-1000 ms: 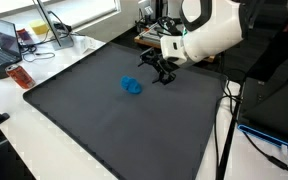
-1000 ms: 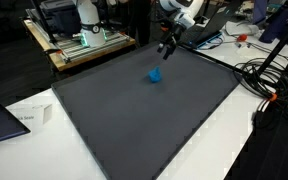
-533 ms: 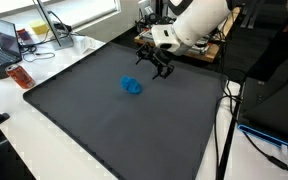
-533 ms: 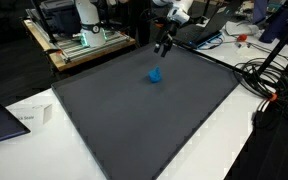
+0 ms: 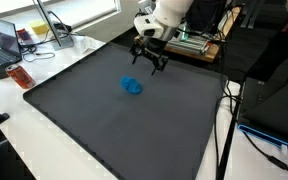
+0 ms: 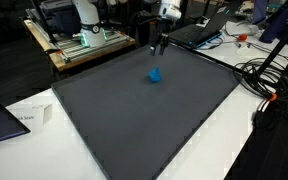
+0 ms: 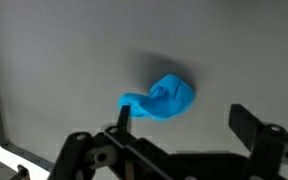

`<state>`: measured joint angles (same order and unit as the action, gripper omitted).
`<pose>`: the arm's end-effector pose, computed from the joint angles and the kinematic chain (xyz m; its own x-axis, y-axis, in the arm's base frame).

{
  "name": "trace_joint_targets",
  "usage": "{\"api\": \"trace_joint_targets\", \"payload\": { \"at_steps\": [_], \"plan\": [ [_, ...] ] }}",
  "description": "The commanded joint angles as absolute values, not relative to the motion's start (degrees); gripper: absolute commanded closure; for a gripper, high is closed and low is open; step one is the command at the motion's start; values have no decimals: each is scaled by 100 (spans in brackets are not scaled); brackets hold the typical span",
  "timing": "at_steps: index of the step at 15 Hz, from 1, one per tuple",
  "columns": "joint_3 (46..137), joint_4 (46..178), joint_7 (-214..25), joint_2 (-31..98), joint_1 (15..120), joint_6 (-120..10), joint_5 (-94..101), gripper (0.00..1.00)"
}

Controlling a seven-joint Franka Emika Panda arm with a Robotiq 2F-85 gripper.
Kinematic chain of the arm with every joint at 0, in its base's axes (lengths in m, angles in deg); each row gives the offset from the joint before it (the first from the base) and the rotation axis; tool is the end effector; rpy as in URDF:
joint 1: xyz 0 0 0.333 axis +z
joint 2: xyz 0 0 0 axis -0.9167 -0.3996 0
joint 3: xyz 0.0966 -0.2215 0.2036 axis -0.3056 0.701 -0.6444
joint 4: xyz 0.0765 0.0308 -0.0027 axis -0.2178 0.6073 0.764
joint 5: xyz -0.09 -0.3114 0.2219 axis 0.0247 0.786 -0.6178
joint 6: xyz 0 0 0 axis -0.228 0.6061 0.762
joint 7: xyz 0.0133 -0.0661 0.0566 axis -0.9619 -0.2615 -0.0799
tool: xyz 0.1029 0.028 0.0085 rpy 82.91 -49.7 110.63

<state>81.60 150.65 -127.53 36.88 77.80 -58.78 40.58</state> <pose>0.4997 0.1528 0.2466 0.9754 0.2083 0.0717 0.1633 -0.9019 0.3999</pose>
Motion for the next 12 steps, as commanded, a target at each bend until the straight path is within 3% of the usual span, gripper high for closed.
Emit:
{"api": "trace_joint_targets", "payload": {
  "at_steps": [1, 12],
  "plan": [
    [8204, 15679, -11994, 4197, 7537, -6545, 3433, 0],
    [8288, 16864, -9465, 4675, 7062, -8444, 1394, 0]
  ]
}}
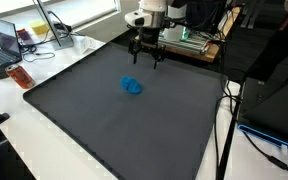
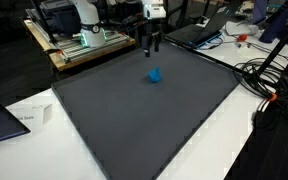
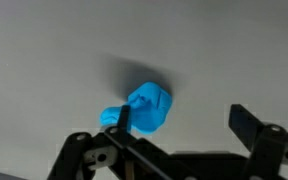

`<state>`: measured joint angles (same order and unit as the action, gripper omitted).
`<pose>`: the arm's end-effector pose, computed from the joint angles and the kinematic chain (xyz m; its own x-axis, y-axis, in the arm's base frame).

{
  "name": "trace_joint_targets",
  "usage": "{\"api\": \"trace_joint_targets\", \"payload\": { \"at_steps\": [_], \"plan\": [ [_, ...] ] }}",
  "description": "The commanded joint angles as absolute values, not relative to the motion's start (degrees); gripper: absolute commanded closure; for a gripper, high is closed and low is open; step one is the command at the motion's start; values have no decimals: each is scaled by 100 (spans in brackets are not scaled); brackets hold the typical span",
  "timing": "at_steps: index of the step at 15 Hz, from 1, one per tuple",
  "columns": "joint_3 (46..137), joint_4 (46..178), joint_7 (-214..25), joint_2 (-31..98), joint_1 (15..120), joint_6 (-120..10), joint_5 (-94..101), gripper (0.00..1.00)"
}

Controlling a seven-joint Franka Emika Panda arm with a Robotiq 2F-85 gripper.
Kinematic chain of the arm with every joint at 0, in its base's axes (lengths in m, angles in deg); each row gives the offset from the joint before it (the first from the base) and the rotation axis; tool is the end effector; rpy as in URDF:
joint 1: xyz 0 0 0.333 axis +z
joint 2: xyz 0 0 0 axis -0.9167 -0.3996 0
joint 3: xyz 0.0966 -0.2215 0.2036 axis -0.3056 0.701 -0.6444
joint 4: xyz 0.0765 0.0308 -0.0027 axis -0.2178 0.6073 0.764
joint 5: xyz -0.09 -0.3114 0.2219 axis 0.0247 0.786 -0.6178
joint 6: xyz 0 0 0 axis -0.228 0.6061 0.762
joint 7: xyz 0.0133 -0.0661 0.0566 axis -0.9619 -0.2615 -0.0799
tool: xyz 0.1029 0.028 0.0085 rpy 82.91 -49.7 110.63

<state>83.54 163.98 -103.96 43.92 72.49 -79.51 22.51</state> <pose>0.4676 0.1001 0.2528 0.9456 0.2811 0.1635 0.2592 -0.9552 0.1430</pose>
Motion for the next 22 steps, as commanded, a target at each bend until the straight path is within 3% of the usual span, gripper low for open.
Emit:
{"api": "trace_joint_targets", "payload": {
  "at_steps": [1, 6, 13, 22],
  "plan": [
    [8265, 16949, -9145, 4681, 7009, -8585, 1069, 0],
    [7808, 17199, -7272, 4679, 6633, -9099, -968, 0],
    [7171, 16781, -4470, 4849, 6059, -8388, -3803, 0],
    [7562, 16451, -3179, 4910, 5710, -7157, -4236, 0]
  ]
}}
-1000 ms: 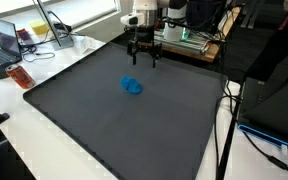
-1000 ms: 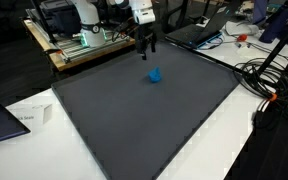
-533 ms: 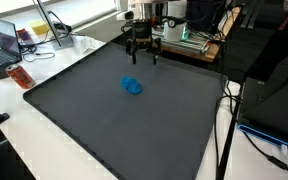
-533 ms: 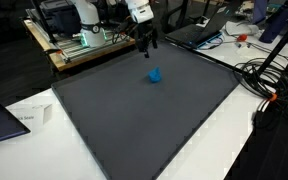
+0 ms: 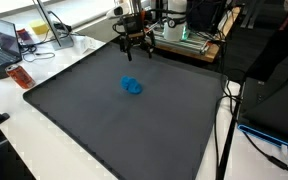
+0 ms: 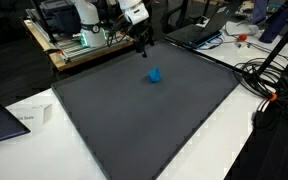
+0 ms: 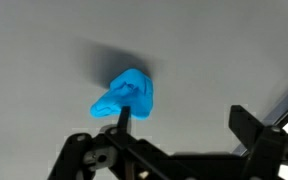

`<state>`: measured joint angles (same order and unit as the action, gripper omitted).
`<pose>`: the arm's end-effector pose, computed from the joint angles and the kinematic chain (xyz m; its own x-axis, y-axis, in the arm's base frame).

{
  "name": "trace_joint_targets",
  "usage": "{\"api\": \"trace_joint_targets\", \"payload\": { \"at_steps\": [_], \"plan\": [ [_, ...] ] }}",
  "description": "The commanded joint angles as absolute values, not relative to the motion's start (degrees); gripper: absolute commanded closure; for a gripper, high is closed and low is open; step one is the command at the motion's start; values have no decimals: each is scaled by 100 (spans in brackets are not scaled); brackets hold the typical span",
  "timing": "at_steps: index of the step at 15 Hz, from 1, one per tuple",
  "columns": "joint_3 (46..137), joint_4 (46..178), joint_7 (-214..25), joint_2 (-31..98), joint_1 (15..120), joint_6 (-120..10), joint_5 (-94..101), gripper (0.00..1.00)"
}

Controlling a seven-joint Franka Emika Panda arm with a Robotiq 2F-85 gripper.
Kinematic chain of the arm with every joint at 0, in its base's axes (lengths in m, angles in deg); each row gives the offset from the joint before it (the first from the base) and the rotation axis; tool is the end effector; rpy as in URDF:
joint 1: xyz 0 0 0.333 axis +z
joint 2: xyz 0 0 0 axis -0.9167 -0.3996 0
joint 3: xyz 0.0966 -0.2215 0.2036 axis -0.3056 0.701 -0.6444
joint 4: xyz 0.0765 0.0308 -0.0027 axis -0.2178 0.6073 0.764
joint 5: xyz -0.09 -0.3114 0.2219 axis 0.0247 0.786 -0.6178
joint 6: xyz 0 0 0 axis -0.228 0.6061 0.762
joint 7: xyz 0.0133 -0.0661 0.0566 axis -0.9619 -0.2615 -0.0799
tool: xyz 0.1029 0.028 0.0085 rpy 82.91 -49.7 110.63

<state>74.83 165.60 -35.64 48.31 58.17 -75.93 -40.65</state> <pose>0.4624 0.0125 0.2690 0.8951 0.3285 0.3014 0.3955 -0.8972 -0.1967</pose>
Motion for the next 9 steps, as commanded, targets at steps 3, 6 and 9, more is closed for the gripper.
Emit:
{"api": "trace_joint_targets", "payload": {
  "at_steps": [3, 6, 9],
  "plan": [
    [8144, 16305, -3045, 4848, 6089, -6864, -4154, 0],
    [8398, 16204, -3042, 4792, 6144, -6799, -4109, 0],
    [8571, 16100, -2964, 4717, 6140, -6745, -4072, 0]
  ]
}}
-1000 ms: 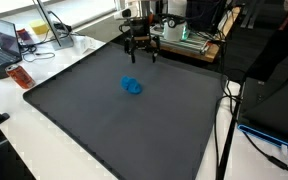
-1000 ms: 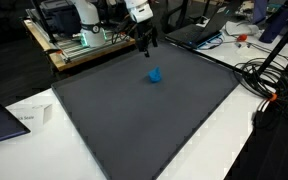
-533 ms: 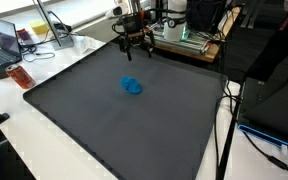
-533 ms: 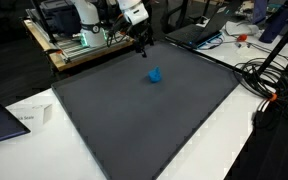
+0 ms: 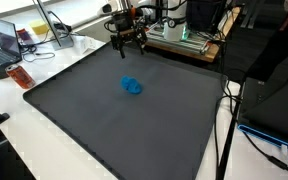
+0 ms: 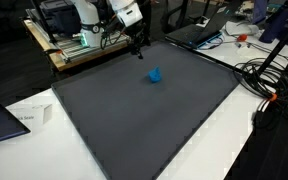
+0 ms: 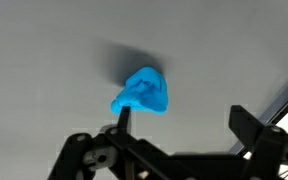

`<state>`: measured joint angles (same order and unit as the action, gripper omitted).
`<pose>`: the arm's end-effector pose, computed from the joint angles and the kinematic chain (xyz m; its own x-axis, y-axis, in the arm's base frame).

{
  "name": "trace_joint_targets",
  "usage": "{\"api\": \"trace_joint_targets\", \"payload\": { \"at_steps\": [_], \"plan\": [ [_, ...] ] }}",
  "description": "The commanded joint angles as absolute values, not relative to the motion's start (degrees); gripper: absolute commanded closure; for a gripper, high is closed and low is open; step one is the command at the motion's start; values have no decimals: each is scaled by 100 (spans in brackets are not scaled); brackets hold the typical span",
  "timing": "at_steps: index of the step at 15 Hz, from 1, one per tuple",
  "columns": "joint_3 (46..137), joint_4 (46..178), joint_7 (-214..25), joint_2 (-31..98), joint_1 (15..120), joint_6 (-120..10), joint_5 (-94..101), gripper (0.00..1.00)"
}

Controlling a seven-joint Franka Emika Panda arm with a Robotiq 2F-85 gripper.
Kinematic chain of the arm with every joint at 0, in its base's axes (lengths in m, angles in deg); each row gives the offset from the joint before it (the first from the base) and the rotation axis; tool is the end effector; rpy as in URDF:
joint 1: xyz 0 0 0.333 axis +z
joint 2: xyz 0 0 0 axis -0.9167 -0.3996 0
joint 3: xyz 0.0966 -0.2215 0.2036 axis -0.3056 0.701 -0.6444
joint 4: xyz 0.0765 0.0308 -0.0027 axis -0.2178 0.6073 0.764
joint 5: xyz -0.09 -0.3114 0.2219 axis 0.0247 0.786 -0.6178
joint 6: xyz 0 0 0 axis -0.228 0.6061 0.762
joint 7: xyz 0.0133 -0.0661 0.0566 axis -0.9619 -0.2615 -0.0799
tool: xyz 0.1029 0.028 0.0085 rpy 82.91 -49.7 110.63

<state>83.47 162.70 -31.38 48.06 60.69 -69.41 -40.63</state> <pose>0.4722 -0.0272 0.2767 0.8990 0.3197 0.2994 0.3956 -0.8860 -0.2418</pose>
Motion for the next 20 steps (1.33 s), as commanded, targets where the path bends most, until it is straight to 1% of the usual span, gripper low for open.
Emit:
{"api": "trace_joint_targets", "payload": {
  "at_steps": [1, 7, 13, 20],
  "plan": [
    [8616, 16050, -2943, 4677, 6130, -6719, -4054, 0],
    [8819, 15645, -2536, 4319, 6012, -6308, -4033, 0],
    [8835, 15505, -1176, 3994, 5725, -6101, -4474, 0],
    [8956, 15699, 728, 3951, 5386, -5667, -5636, 0]
  ]
}}
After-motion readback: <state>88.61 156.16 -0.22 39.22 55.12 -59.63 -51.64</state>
